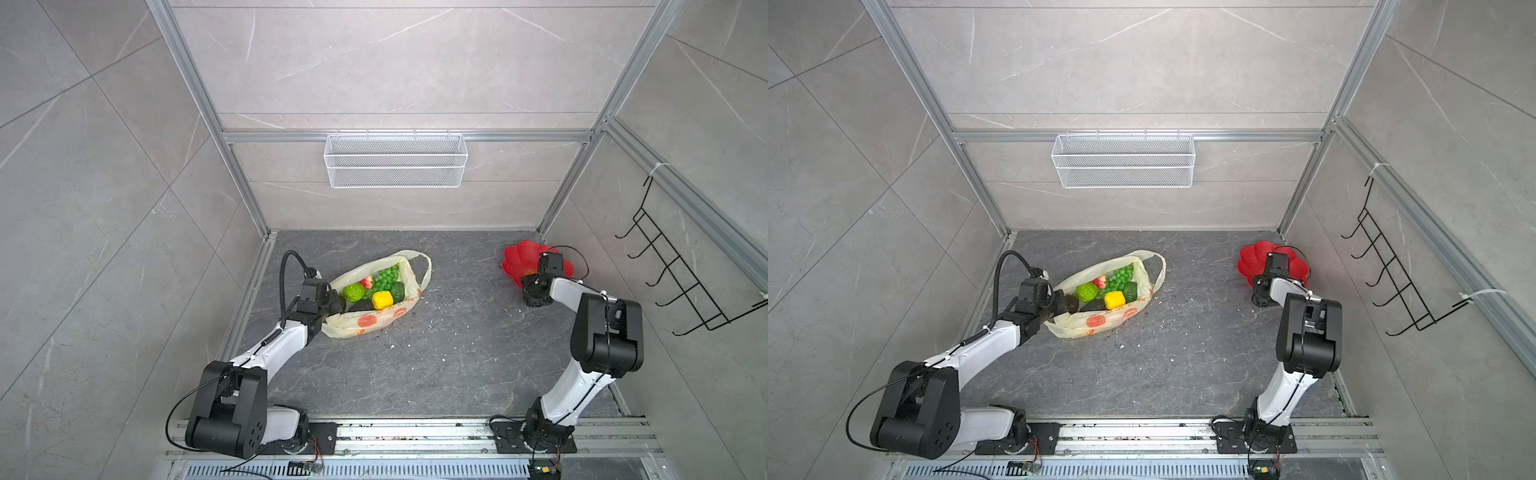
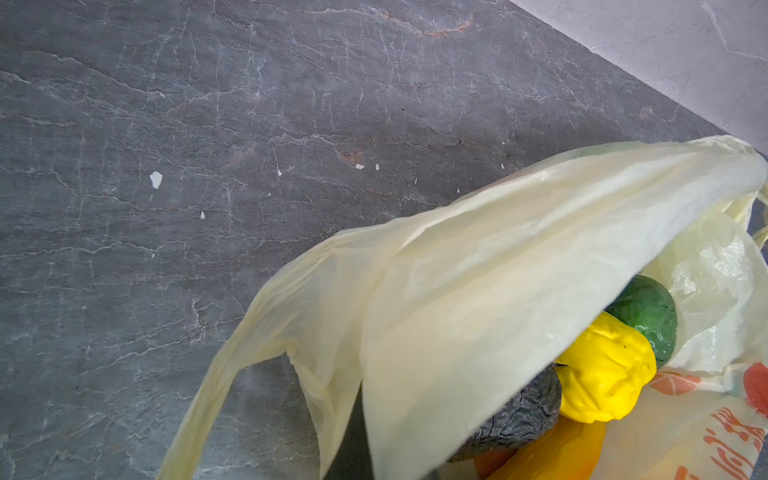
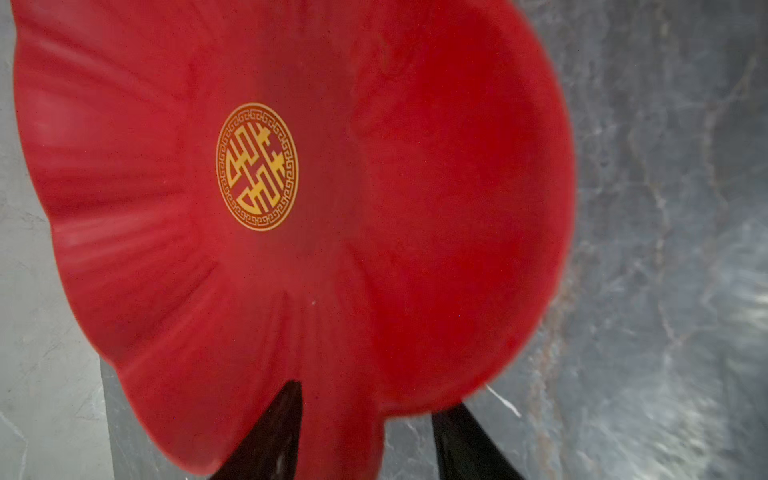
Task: Take the fake fruits out of the plastic bag
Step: 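Grasp the red plate rim with the right gripper and drag it beside the bag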
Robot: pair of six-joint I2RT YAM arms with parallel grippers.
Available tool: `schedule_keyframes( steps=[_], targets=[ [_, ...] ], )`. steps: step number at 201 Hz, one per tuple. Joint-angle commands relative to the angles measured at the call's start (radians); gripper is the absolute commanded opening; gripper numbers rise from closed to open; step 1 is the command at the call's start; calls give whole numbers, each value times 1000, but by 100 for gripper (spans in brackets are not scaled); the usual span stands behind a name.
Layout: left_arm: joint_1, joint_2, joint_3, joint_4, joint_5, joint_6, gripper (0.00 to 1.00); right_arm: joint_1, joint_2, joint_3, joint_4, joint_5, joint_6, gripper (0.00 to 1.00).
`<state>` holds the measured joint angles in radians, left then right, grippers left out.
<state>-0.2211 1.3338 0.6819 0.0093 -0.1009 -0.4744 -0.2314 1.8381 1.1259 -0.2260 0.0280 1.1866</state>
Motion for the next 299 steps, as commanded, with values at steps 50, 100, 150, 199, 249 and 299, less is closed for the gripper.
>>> schedule_keyframes(
  steps=[50, 100, 150, 199, 249, 299],
  targets=[
    [-4, -3, -4, 55, -1, 31, 0, -10, -21, -31, 42, -103, 0, 25],
    [-4, -16, -5, 51, 3, 31, 0, -14, -101, -107, 42, -175, -23, 11],
    [-3, -22, -6, 50, 0, 29, 0, -11, -230, -222, 9, -283, -104, 5],
    [-3, -27, -10, 53, 2, 29, 0, 1, -411, -348, -133, -377, -277, 1],
    [-4, -27, -14, 58, -4, 28, 0, 85, -539, -481, -235, -466, -363, 0],
    [-4, -28, -22, 64, -13, 30, 0, 255, -603, -570, -288, -507, -347, 0]
  ],
)
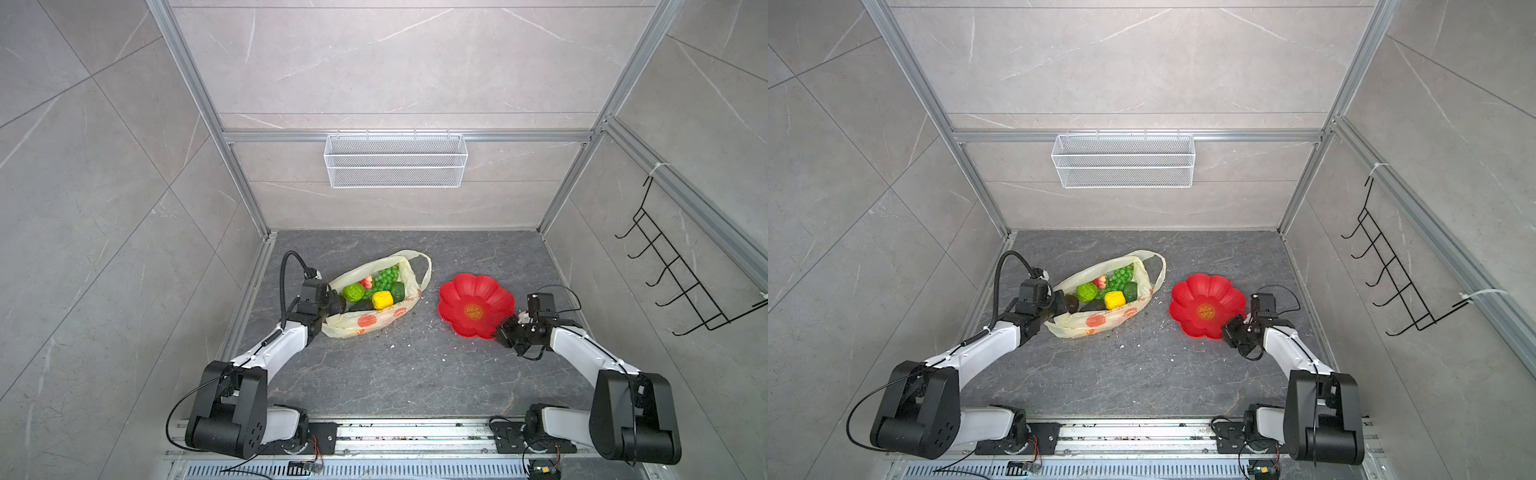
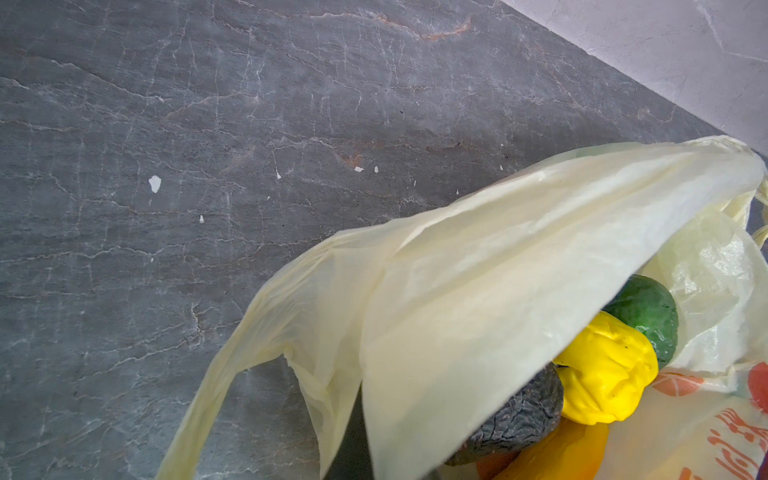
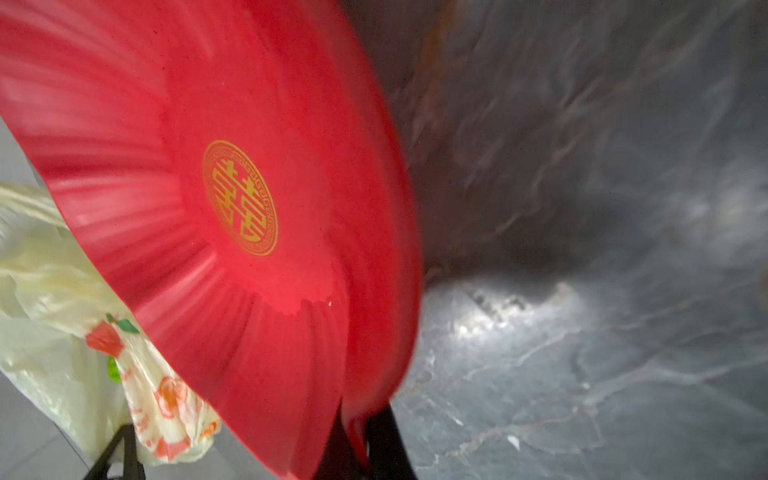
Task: Take the fake fruits out of the plastic bag
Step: 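Grasp the red plate rim with the right gripper and drag it beside the bag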
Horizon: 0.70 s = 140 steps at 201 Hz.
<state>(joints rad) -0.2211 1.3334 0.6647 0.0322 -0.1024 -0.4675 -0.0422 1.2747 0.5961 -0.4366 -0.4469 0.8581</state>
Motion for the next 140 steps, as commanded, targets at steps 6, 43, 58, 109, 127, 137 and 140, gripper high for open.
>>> schedule_keyframes(
  steps=[6, 43, 58, 109, 127, 137, 140],
  targets=[
    [-4, -27, -4, 43, -12, 23, 0, 84, -51, -48, -86, -32, -15, 0],
    [-4, -20, -5, 48, -10, 23, 0, 171, -119, -80, -156, -13, -1, 0],
    [-4, -17, -7, 52, -5, 22, 0, 206, -137, -91, -173, -10, 13, 0],
    [-4, -10, -7, 56, -3, 21, 0, 344, -145, -86, -213, 45, 56, 0],
    [-4, -8, -5, 58, -2, 21, 0, 365, -143, -74, -220, 64, 58, 0],
    [-4, -7, -5, 58, -3, 22, 0, 371, -138, -58, -231, 80, 53, 1],
    [-4, -6, -4, 58, -2, 22, 0, 374, -137, -52, -237, 86, 51, 1]
  ],
)
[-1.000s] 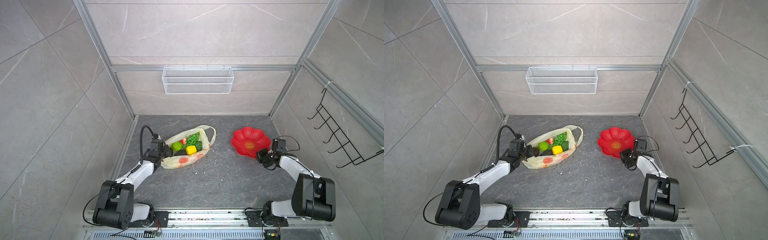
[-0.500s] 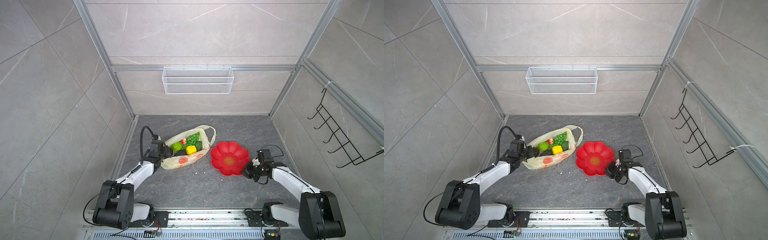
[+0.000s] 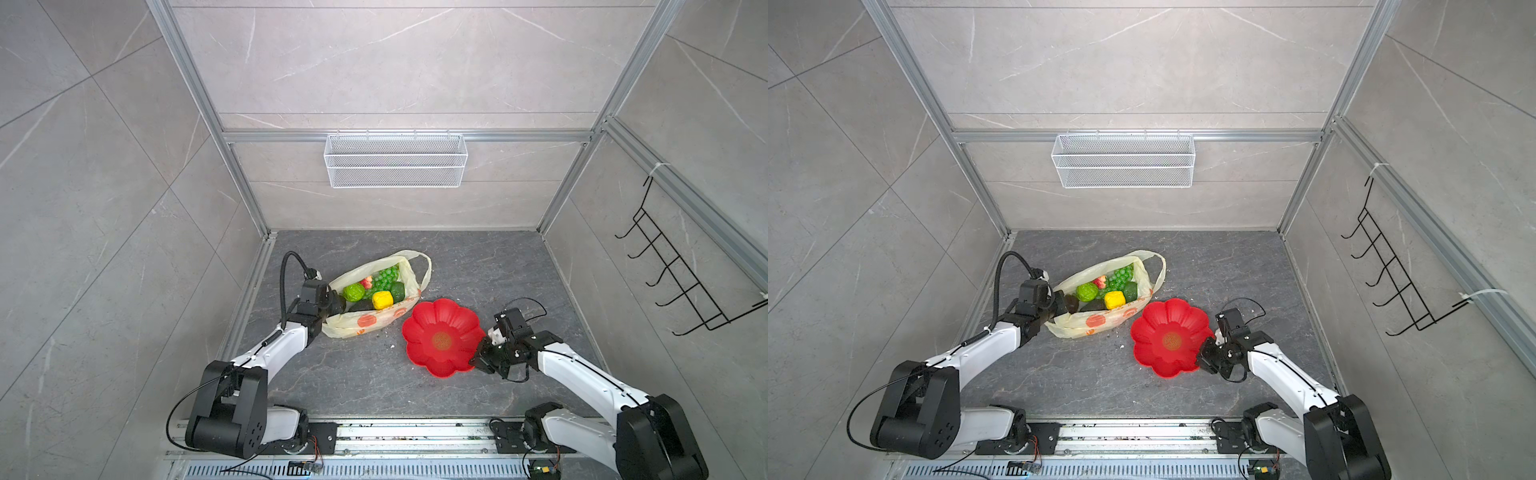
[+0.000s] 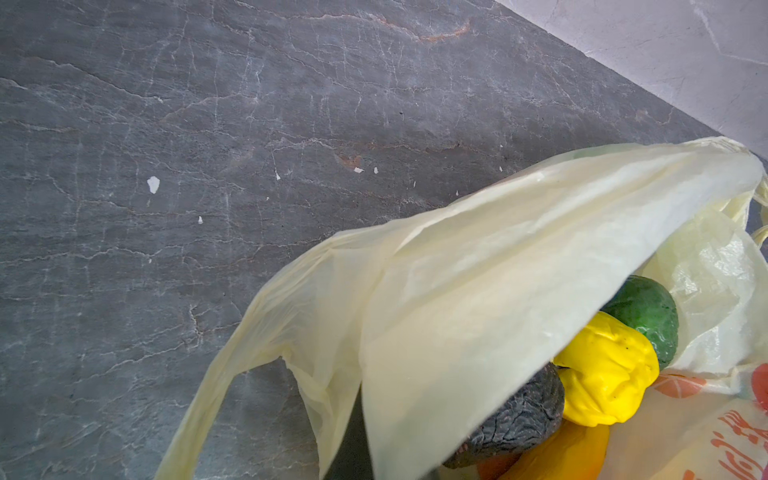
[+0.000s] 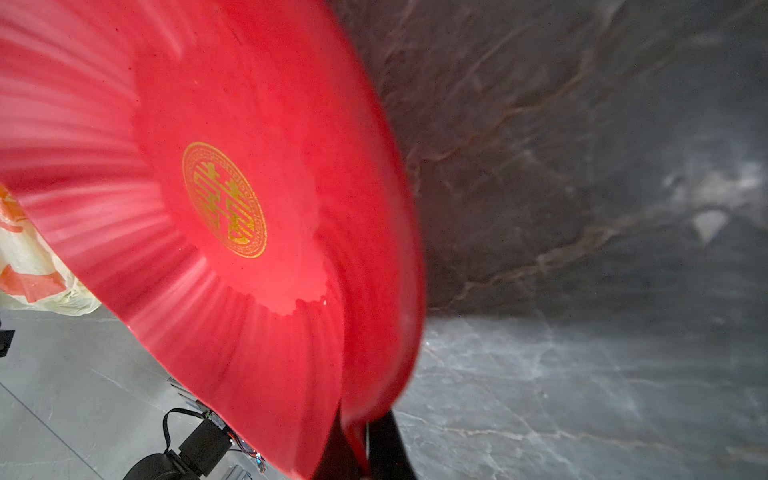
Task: Take the fake fruits out of the plastic bag
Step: 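Grasp the red plate rim with the right gripper and drag it beside the bag, then release the red plate and move the right gripper over the bag opening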
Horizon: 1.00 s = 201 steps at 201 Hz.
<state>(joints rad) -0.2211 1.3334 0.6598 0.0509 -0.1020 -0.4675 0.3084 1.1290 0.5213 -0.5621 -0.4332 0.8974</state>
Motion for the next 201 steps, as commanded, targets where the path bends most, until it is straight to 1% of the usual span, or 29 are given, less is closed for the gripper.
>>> schedule_keyframes(
  steps=[1, 34, 54, 77, 87, 104, 116, 132, 147, 164, 182, 192, 201],
  targets=[
    [-4, -6, 0, 40, -2, 21, 0, 24, 11, 25, -113, 75, 11, 1],
    [-4, -7, 0, 40, -4, 23, 0, 28, 4, 65, -180, 150, -5, 1],
    [-4, -7, 0, 39, -3, 23, 0, 27, 6, 69, -196, 158, -10, 3],
    [-3, -5, 0, 40, -1, 23, 0, 28, 7, 86, -214, 174, -25, 18],
    [-4, -4, 0, 40, -1, 22, 0, 28, 0, 111, -249, 210, -35, 22],
    [-4, -3, 2, 40, 2, 23, 0, 27, -29, 161, -306, 284, -54, 35],
    [-4, -3, 2, 41, 5, 23, 0, 28, -48, 205, -342, 333, -67, 42],
    [-3, -3, 1, 41, 8, 23, 0, 27, -62, 268, -369, 393, -85, 49],
    [-4, -4, 2, 44, 13, 23, 0, 35, -59, 330, -361, 440, -104, 54],
    [-4, -2, 4, 46, 19, 23, 0, 58, -5, 416, -310, 465, -145, 56],
    [-4, -1, 2, 53, 24, 22, 0, 115, 92, 525, -246, 549, -183, 62],
    [-4, -2, 2, 52, 31, 21, 0, 135, 169, 587, -207, 560, -195, 64],
    [-4, -6, 4, 50, 37, 19, 0, 151, 239, 632, -171, 548, -202, 65]
  ],
)
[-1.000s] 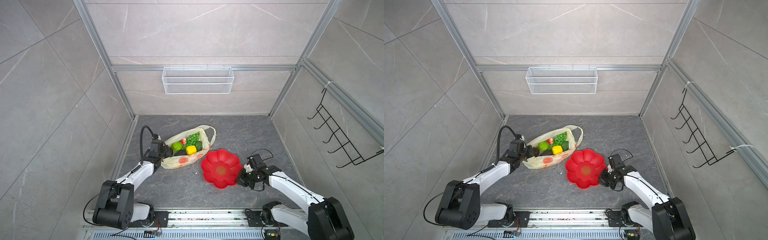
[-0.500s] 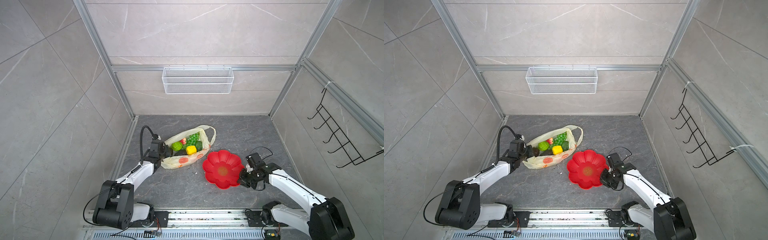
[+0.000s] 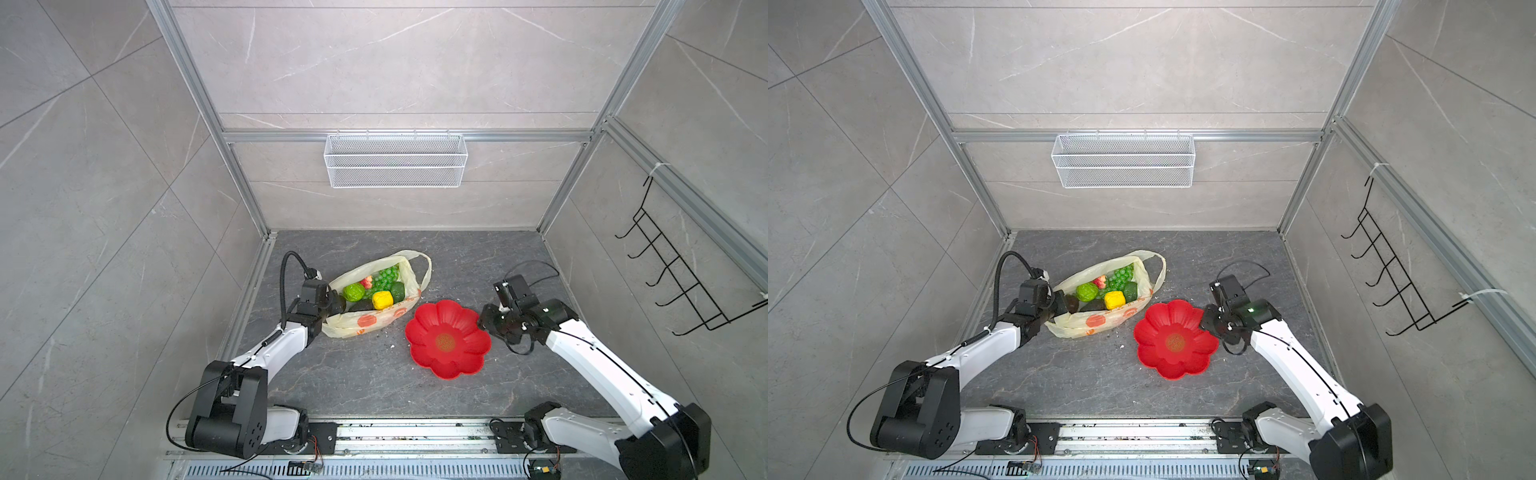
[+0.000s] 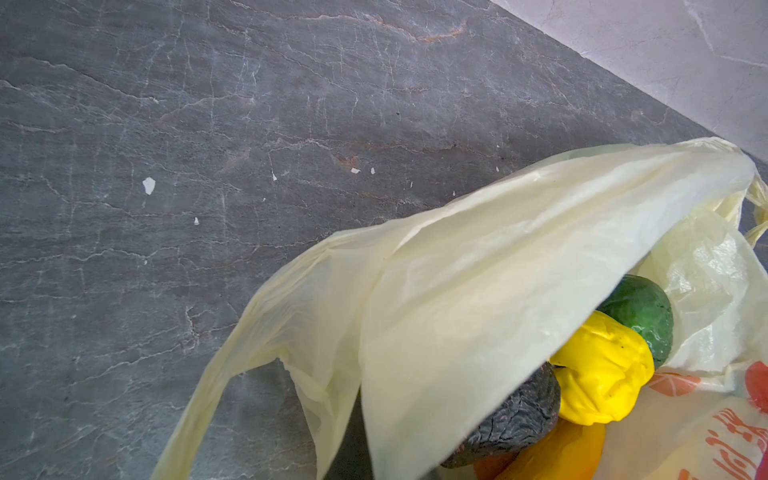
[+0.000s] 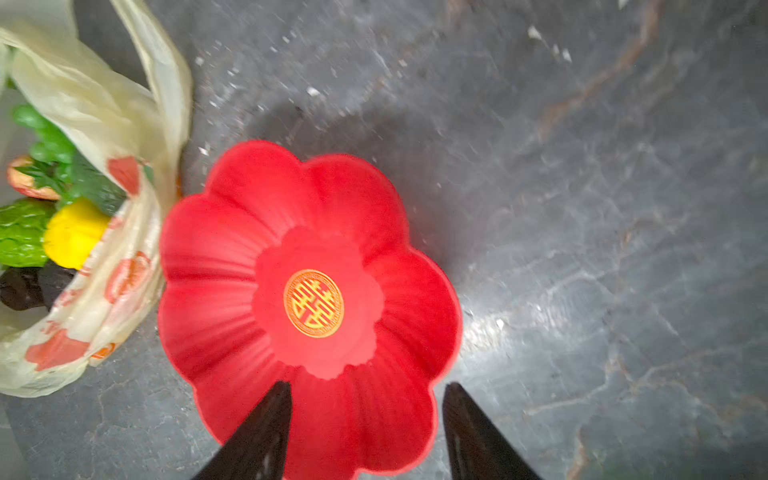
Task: Take the fake fruits out of the plastic bag
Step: 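Release the red plate and move the right gripper over the bag opening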
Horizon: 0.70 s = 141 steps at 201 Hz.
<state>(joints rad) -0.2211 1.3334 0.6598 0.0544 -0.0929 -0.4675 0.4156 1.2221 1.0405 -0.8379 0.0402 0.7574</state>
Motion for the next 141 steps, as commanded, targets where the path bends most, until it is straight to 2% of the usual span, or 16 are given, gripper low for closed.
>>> schedule_keyframes(
  steps=[1, 34, 66, 102, 141],
  targets=[
    [-4, -7, 3, 47, 28, 19, 0, 45, 158, 117, 109, 70, -63, 65],
    [-4, -10, -3, 52, 29, 25, 0, 102, 464, 329, 201, 14, -99, 66],
    [-4, 1, -3, 59, 32, 29, 0, 115, 670, 499, 247, -91, -120, 68],
    [-4, -3, 13, 41, 46, 21, 0, 127, 819, 610, 224, -140, -118, 70],
    [-3, 4, 14, 42, 63, 10, 0, 133, 905, 671, 205, -143, -101, 66]
  ],
)
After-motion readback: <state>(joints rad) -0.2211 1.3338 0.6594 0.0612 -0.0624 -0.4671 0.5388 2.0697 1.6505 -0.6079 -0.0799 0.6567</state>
